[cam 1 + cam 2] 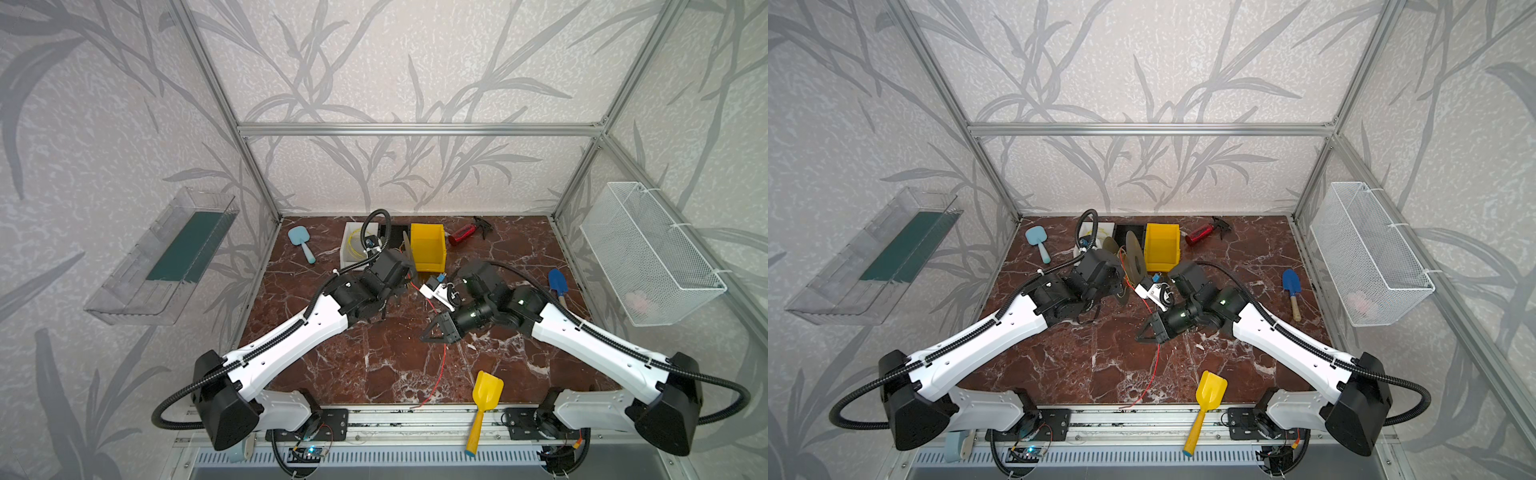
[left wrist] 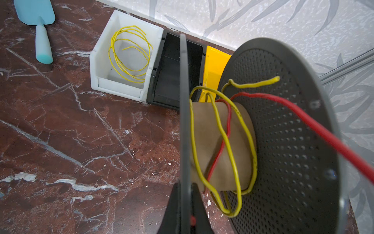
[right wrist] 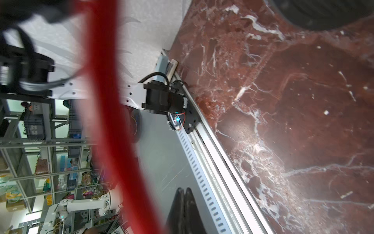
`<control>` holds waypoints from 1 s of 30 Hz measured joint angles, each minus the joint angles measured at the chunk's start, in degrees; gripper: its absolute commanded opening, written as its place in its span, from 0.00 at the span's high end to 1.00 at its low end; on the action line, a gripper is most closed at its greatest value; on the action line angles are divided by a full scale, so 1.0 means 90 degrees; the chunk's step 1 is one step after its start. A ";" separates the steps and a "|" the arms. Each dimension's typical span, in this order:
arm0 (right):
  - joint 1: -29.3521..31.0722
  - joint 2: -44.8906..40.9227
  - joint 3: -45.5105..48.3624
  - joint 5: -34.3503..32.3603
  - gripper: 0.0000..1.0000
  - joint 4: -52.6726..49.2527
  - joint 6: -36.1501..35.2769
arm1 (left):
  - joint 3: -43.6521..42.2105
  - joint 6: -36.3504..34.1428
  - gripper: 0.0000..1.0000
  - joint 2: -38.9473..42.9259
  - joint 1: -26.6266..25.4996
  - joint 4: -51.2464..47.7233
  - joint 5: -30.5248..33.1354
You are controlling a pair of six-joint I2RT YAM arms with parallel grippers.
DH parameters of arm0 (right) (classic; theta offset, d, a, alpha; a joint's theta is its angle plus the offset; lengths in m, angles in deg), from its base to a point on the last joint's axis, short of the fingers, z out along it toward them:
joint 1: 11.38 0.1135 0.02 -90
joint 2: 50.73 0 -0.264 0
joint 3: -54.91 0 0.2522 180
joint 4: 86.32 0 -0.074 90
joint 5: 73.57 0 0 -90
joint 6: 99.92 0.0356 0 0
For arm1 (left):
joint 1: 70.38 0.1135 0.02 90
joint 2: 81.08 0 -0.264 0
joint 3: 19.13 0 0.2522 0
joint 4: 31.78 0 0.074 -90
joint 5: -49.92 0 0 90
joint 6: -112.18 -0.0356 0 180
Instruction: Wrap the cables
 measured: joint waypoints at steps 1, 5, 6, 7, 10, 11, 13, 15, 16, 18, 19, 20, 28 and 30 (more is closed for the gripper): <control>0.0012 -0.0005 0.0087 -0.0121 1.00 0.0032 0.0024 | 0.0000 0.0005 1.00 0.0000 0.0000 0.0005 0.0000; 0.0318 -0.0175 0.0192 -0.0775 1.00 -0.0029 -0.0012 | 0.0000 0.0136 1.00 0.0015 0.0160 0.0058 -0.0214; 0.0466 -0.0260 0.0192 -0.0923 1.00 -0.0058 -0.0049 | 0.0000 0.0175 1.00 0.0022 0.0238 0.0090 -0.0311; 0.0673 -0.0369 0.0202 -0.1107 1.00 -0.0100 -0.0095 | 0.0000 0.0240 1.00 0.0027 0.0389 0.0155 -0.0522; 0.1205 -0.0721 0.0503 -0.1433 1.00 -0.0078 -0.0112 | -0.0010 0.0461 1.00 0.0058 0.0979 0.0401 -0.1294; 0.1314 -0.0814 0.0716 -0.1518 1.00 -0.0041 -0.0070 | -0.0029 0.0515 1.00 0.0087 0.1192 0.0483 -0.1586; 0.1379 -0.0867 0.1212 -0.1785 1.00 0.0092 0.0024 | -0.0085 0.0568 1.00 0.0199 0.1564 0.0529 -0.2198; 0.1353 -0.0840 0.1712 -0.2098 1.00 0.0221 0.0085 | -0.0185 0.0583 1.00 0.0398 0.1923 0.0486 -0.2888; 0.1345 -0.0823 0.1943 -0.2232 1.00 0.0238 0.0100 | -0.0282 0.0597 1.00 0.0527 0.2140 0.0471 -0.3279; 0.1144 -0.0765 0.2205 -0.2424 1.00 0.0221 0.0090 | -0.0478 0.0614 1.00 0.0784 0.2565 0.0427 -0.3956; 0.0962 -0.0712 0.2237 -0.2460 1.00 0.0219 0.0049 | -0.0559 0.0627 1.00 0.0916 0.2805 0.0379 -0.4277; 0.0726 -0.0636 0.2234 -0.2463 1.00 0.0216 -0.0002 | -0.0602 0.0636 1.00 0.1027 0.3043 0.0321 -0.4563; -0.0619 -0.0104 0.1897 -0.2098 1.00 0.0240 -0.0644 | -0.0724 0.0549 1.00 0.1552 0.4092 0.0474 -0.6795; -0.1037 0.0104 0.1756 -0.1804 1.00 0.0238 -0.0818 | -0.0724 0.0454 1.00 0.1566 0.4165 0.0607 -0.7184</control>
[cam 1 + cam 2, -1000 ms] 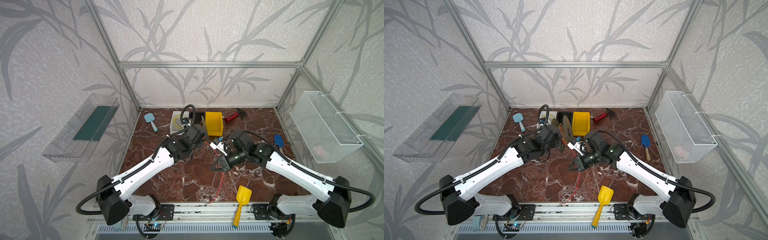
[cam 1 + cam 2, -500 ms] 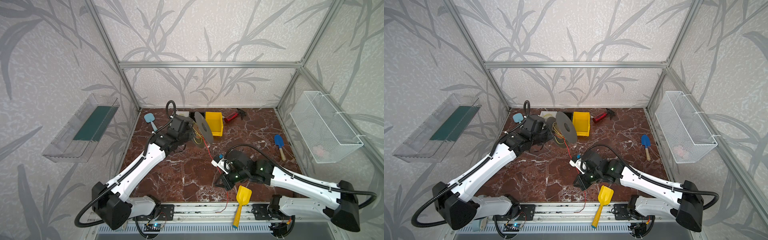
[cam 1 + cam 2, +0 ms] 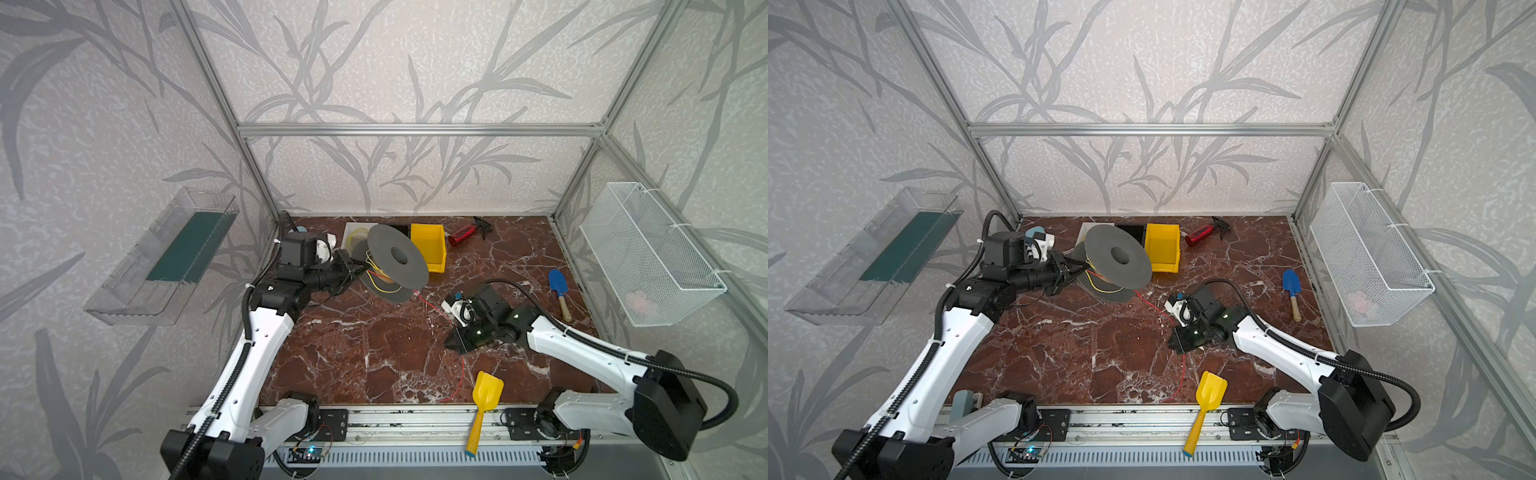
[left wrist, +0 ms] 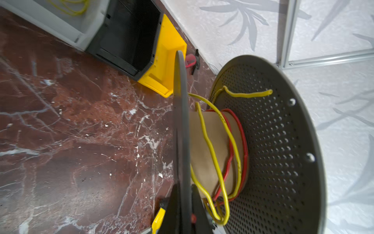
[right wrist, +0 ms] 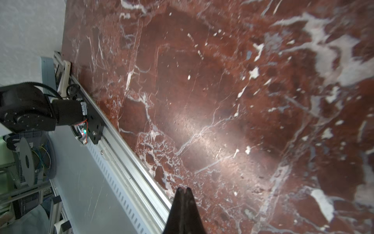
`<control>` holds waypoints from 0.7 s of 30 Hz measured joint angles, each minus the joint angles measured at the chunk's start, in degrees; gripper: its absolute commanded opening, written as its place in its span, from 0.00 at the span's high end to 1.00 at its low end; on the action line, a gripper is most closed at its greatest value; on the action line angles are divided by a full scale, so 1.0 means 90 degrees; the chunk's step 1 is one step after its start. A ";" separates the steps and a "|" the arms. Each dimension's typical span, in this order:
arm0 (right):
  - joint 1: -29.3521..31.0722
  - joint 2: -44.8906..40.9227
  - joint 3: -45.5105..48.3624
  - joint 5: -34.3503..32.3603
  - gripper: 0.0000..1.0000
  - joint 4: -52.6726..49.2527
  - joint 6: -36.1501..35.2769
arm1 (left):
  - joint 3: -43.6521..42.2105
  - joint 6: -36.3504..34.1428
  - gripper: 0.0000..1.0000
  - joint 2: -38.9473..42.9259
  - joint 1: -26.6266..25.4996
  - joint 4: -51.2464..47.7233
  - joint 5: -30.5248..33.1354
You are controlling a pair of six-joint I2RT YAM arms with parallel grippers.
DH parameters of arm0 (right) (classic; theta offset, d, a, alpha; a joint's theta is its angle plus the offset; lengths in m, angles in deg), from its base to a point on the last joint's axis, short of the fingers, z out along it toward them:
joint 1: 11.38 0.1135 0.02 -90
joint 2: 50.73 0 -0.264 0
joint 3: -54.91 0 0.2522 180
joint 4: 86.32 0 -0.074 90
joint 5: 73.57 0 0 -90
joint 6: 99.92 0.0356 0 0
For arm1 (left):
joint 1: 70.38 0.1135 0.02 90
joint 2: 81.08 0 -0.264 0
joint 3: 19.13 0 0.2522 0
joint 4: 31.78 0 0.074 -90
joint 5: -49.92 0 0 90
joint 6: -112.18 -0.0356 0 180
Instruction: Wrap the cables
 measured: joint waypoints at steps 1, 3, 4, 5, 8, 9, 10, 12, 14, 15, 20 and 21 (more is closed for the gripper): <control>-0.0243 0.0141 -0.0083 0.0155 1.00 0.0002 -0.0087 | 0.0000 -0.0097 1.00 0.0012 0.0017 0.0024 -0.0172; -0.0648 0.0464 -0.0284 0.0425 1.00 -0.0075 -0.0304 | 0.0000 -0.0398 1.00 0.0070 0.0024 -0.0066 -0.0403; -0.0840 0.0678 -0.0437 0.0566 1.00 -0.0153 -0.0435 | 0.0005 -0.0617 1.00 0.0112 0.0027 -0.0192 -0.0469; -0.0976 0.0877 -0.0610 0.0665 1.00 -0.0255 -0.0554 | 0.0022 -0.0889 1.00 0.0158 0.0027 -0.0376 -0.0488; -0.1154 0.1426 -0.1180 0.0709 1.00 -0.0668 -0.0884 | 0.0189 -0.1773 1.00 0.0250 -0.0022 -0.1137 -0.0403; -0.1158 0.1576 -0.1353 0.0670 1.00 -0.0804 -0.0964 | 0.0216 -0.2028 1.00 0.0289 -0.0083 -0.1314 -0.0342; -0.1161 0.1761 -0.1574 0.0585 1.00 -0.0967 -0.1054 | 0.0221 -0.2280 1.00 0.0342 -0.0194 -0.1464 -0.0267; -0.1180 0.2076 -0.1938 0.0459 1.00 -0.1195 -0.1192 | 0.0221 -0.2681 1.00 0.0435 -0.0452 -0.1700 -0.0075; -0.1226 0.2429 -0.2329 0.0376 1.00 -0.1404 -0.1316 | 0.0221 -0.3033 1.00 0.0476 -0.0903 -0.1843 0.0250; -0.1248 0.2579 -0.2504 0.0350 1.00 -0.1501 -0.1355 | 0.0221 -0.3157 1.00 0.0476 -0.1093 -0.1889 0.0372; -0.1309 0.3174 -0.3475 0.0199 1.00 -0.2127 -0.1571 | 0.0221 -0.3738 1.00 0.0245 -0.2140 -0.2033 0.1251; -0.1314 0.3252 -0.3667 0.0158 1.00 -0.2259 -0.1617 | 0.0221 -0.3815 1.00 0.0192 -0.2310 -0.2040 0.1416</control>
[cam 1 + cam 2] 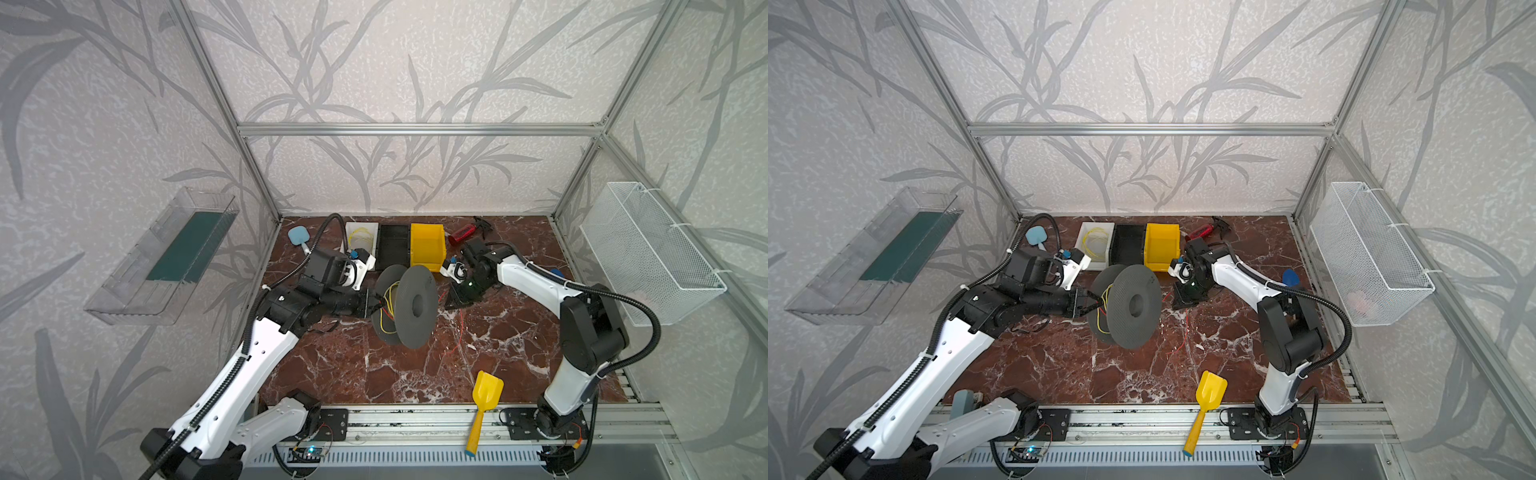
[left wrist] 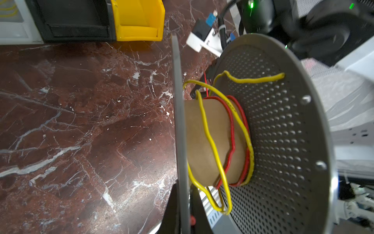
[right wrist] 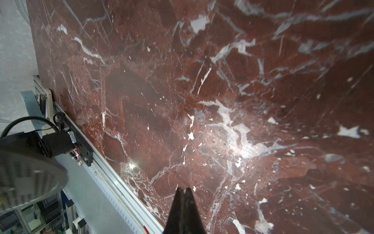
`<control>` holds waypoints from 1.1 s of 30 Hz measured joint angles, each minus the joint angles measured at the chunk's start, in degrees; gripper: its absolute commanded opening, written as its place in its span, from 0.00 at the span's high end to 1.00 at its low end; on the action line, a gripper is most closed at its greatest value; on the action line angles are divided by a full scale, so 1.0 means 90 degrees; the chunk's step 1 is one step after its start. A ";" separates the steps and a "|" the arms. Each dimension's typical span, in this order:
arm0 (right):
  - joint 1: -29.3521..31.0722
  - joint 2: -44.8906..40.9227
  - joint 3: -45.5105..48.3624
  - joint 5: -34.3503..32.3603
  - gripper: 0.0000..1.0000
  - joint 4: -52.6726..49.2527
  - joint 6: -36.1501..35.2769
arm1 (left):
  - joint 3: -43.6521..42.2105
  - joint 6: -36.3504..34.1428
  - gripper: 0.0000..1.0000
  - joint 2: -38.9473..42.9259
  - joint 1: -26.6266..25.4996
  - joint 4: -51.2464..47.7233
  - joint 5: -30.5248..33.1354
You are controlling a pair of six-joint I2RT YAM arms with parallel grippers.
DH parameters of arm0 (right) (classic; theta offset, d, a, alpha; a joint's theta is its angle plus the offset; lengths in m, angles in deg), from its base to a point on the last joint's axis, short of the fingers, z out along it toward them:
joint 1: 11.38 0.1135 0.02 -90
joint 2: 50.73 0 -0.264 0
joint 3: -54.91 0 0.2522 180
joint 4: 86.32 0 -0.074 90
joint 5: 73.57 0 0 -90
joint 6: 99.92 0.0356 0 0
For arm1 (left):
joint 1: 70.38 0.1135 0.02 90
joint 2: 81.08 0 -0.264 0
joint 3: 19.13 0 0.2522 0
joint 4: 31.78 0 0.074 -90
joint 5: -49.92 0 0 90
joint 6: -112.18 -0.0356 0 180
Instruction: Wrap the cables
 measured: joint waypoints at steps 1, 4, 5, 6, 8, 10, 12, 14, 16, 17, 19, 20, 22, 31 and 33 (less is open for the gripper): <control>-0.0005 0.0109 -0.0272 -0.0044 1.00 -0.0180 -0.0063 | 0.0000 -0.0092 1.00 -0.0078 -0.0228 -0.0012 0.0277; -0.0010 0.0338 -0.0952 -0.0046 1.00 -0.0670 -0.0233 | 0.0146 -0.0308 1.00 -0.0437 -0.0860 -0.0131 0.1214; -0.0012 0.0364 -0.1095 0.0012 1.00 -0.0750 -0.0260 | 0.0214 -0.0374 1.00 -0.0597 -0.1071 -0.0160 0.1576; -0.0017 0.0367 -0.1166 0.0112 1.00 -0.0792 -0.0262 | 0.0274 -0.0420 1.00 -0.0746 -0.1243 -0.0185 0.1904; -0.0017 0.0352 -0.1243 0.0398 1.00 -0.0908 -0.0270 | 0.0413 -0.0537 1.00 -0.1110 -0.1608 -0.0289 0.2739; -0.0010 0.0352 -0.1299 0.0731 1.00 -0.1022 -0.0291 | 0.0493 -0.0612 1.00 -0.1438 -0.1838 -0.0321 0.3473; 0.0002 0.0328 -0.1302 0.1098 1.00 -0.1086 -0.0301 | 0.0566 -0.0695 1.00 -0.1736 -0.2042 -0.0316 0.3988; 0.0010 0.0267 -0.1282 0.1552 1.00 -0.1064 -0.0257 | 0.0614 -0.0733 1.00 -0.1936 -0.2169 -0.0243 0.4384; 0.0007 0.0136 -0.1200 0.1982 1.00 -0.0891 -0.0097 | 0.0617 -0.0748 1.00 -0.2004 -0.2285 -0.0112 0.4707; 0.0005 0.0051 -0.1151 0.2191 1.00 -0.0794 0.0002 | 0.0617 -0.0750 1.00 -0.2016 -0.2341 -0.0032 0.4845; -0.0002 -0.0126 -0.1059 0.2516 1.00 -0.0610 0.0250 | 0.0617 -0.0746 1.00 -0.2021 -0.2407 0.0100 0.5022; -0.0010 -0.0226 -0.0962 0.2662 1.00 -0.0503 0.0350 | 0.0617 -0.0755 1.00 -0.2021 -0.2404 0.0138 0.5049; -0.0029 -0.0425 -0.0750 0.2849 1.00 -0.0364 0.0491 | 0.0607 -0.0772 1.00 -0.2050 -0.2399 0.0209 0.5008; -0.0044 -0.0845 0.1105 0.3487 0.87 0.1037 0.1328 | 0.0134 -0.0646 1.00 -0.2263 -0.2402 0.0384 0.4165; -0.0039 -0.0845 0.1241 0.3580 0.82 0.1273 0.1481 | 0.0121 -0.0583 1.00 -0.2266 -0.2399 0.0474 0.4087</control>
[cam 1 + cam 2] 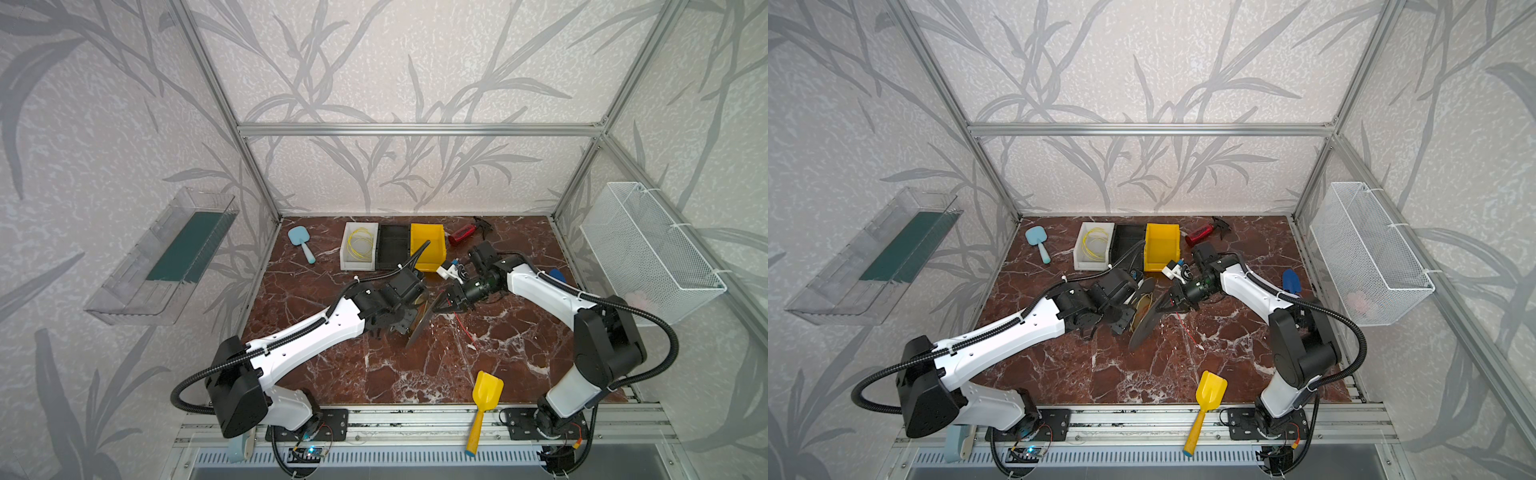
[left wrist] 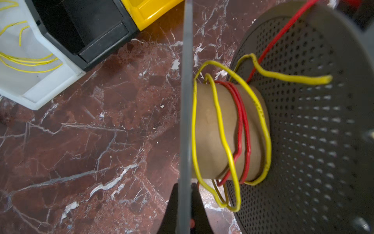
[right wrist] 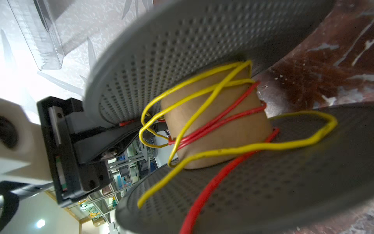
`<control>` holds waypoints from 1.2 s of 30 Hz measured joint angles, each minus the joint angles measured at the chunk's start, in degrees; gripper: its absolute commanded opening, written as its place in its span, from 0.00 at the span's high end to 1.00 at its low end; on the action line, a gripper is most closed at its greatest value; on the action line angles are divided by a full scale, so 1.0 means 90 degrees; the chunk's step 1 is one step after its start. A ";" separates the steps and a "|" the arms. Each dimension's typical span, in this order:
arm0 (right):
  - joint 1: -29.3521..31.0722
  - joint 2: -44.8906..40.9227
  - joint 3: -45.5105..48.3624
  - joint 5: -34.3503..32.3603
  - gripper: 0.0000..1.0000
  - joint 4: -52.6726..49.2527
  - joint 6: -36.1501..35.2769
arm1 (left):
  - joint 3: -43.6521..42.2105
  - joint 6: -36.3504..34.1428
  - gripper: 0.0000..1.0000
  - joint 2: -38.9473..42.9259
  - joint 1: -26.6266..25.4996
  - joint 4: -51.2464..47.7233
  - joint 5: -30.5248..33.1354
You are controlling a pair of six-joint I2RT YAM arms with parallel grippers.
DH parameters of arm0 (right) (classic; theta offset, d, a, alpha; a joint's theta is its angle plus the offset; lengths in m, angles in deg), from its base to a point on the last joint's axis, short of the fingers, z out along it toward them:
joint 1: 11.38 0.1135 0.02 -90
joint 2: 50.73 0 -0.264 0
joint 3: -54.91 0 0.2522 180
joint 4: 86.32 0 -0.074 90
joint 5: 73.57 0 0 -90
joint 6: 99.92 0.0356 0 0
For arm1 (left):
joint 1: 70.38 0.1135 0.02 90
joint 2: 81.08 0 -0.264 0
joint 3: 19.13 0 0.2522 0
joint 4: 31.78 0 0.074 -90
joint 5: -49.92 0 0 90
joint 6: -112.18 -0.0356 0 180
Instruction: Wrap the cables
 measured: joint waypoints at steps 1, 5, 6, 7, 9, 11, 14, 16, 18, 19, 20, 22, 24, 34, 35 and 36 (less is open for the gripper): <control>-0.0002 0.0000 0.0034 0.0036 0.81 0.0107 0.0070 | -0.0007 0.0053 1.00 -0.0007 0.0000 0.0012 0.0000; -0.0002 -0.0044 0.0221 0.0153 0.65 0.0408 0.0165 | -0.0002 0.0233 1.00 -0.0095 0.0012 0.0073 0.0078; -0.0007 -0.0092 0.0311 0.0172 0.61 0.0457 0.0172 | 0.0022 0.0277 1.00 -0.0117 0.0012 0.0068 0.0104; -0.0010 -0.0160 0.0418 0.0192 0.60 0.0483 0.0148 | 0.0046 0.0318 1.00 -0.0134 0.0012 0.0061 0.0121; -0.0029 -0.0391 0.0690 0.0194 0.60 0.0500 0.0138 | 0.0061 0.0357 1.00 -0.0148 0.0010 0.0056 0.0160; -0.0058 -0.0702 0.0954 0.0172 0.60 0.0461 0.0114 | 0.0063 0.0386 1.00 -0.0153 -0.0005 0.0056 0.0189; -0.0112 -0.1185 0.1192 0.0061 0.60 0.0284 0.0019 | 0.0063 0.0396 1.00 -0.0153 -0.0002 0.0056 0.0204; -0.0153 -0.1426 0.1224 -0.0044 0.61 0.0080 -0.0097 | 0.0063 0.0401 1.00 -0.0153 -0.0002 0.0053 0.0209; -0.0236 -0.1637 0.1224 -0.0177 0.62 -0.0146 -0.0245 | 0.0063 0.0403 1.00 -0.0153 -0.0002 0.0053 0.0211; -0.0291 -0.1732 0.1224 -0.0250 0.62 -0.0260 -0.0316 | 0.0063 0.0406 1.00 -0.0153 -0.0002 0.0053 0.0209; -0.0372 -0.1838 0.1224 -0.0333 0.63 -0.0374 -0.0381 | 0.0063 0.0406 1.00 -0.0153 -0.0002 0.0056 0.0209; -0.0527 -0.1994 0.1224 -0.0488 0.64 -0.0588 -0.0525 | 0.0063 0.0406 1.00 -0.0158 -0.0002 0.0056 0.0209; -0.0697 -0.2086 0.1219 -0.0712 0.68 -0.0852 -0.0699 | 0.0063 0.0427 1.00 -0.0163 -0.0002 0.0053 0.0209; -0.0920 -0.2305 0.1207 -0.1863 0.75 -0.1600 -0.1013 | 0.0175 0.0444 1.00 -0.0257 -0.0002 0.0017 0.0204; -0.0920 -0.2348 0.1207 -0.1860 0.75 -0.1598 -0.1015 | 0.0177 0.0444 1.00 -0.0262 0.0000 0.0015 0.0204; -0.0920 -0.2387 0.1209 -0.1863 0.75 -0.1603 -0.1010 | 0.0185 0.0444 1.00 -0.0267 0.0000 0.0010 0.0204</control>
